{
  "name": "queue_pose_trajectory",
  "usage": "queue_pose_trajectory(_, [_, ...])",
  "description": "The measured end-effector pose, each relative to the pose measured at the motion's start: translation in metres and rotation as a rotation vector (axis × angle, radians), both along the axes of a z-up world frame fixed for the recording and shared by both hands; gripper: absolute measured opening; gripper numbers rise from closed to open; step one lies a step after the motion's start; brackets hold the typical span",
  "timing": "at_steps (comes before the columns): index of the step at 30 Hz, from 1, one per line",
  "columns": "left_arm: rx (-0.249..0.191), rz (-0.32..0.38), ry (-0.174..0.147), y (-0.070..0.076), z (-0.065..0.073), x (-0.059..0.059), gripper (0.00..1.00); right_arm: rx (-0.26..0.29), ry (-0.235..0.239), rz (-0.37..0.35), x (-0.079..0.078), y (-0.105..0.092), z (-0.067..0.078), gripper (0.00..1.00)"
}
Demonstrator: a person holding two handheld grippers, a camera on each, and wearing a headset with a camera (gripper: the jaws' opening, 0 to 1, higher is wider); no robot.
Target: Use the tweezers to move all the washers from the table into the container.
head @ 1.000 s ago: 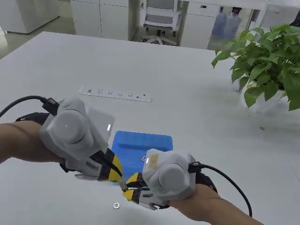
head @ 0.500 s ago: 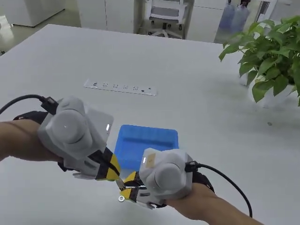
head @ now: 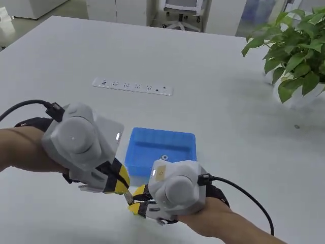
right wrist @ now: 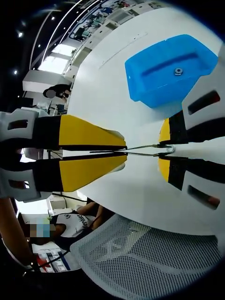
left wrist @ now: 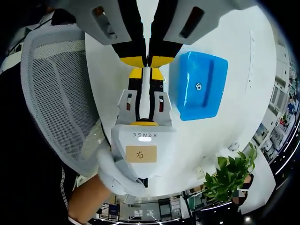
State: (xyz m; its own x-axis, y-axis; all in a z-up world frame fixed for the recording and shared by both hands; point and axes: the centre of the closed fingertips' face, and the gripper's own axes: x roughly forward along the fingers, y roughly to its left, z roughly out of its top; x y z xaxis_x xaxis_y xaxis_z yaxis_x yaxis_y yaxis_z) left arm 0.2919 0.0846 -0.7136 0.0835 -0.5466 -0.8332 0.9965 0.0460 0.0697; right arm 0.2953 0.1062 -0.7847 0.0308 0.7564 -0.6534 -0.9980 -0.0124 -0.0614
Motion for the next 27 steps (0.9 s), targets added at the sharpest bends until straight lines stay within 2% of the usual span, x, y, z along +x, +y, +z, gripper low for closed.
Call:
queue_pose_trajectory(7, [0.006, -0.001, 0.009, -0.0002, -0.0054, -0.0010, 0.06, -0.005, 0.015, 0.000, -0.0017, 0.0006, -0.0049, 0.11])
queue_pose_trajectory(11, [-0.005, 0.005, 0.009, -0.0004, -0.0052, 0.0026, 0.06, 0.002, 0.018, -0.003, -0.0005, 0.0007, -0.0049, 0.11])
queue_pose_trajectory(27, [-0.014, 0.000, 0.017, -0.0020, -0.0076, 0.0025, 0.06, -0.005, 0.035, -0.011, -0.0012, 0.0001, -0.0052, 0.09])
